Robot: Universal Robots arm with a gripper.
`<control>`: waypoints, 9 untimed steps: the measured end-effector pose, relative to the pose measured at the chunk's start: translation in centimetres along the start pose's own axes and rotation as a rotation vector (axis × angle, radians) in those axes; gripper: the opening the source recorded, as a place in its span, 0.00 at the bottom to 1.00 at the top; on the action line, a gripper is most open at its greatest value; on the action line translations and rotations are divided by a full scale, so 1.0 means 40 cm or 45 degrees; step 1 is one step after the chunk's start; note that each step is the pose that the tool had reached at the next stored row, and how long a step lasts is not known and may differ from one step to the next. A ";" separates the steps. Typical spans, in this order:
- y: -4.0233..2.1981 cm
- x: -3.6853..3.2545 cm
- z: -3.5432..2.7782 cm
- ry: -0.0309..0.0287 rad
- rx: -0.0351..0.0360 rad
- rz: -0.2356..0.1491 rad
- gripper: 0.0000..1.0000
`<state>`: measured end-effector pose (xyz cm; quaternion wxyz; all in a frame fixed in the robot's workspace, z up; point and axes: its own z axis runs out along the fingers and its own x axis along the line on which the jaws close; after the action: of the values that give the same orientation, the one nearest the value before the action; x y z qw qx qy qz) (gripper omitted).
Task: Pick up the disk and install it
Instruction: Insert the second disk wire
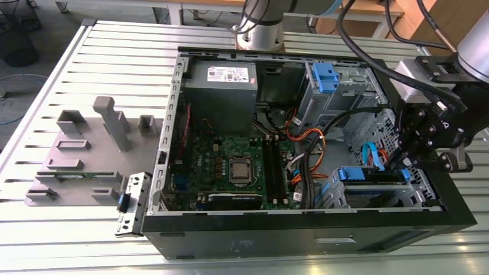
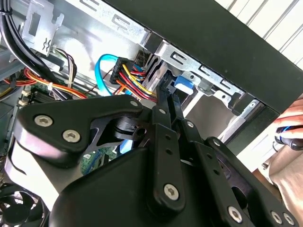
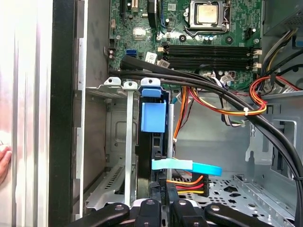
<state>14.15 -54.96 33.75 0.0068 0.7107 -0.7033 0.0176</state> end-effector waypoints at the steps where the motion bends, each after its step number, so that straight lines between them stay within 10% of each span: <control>1: 0.001 0.000 0.001 -0.0002 0.0024 0.000 0.16; 9: 0.004 0.000 0.002 0.0000 0.0122 -0.001 0.16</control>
<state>13.98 -54.97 33.66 0.0035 0.7111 -0.7028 0.0210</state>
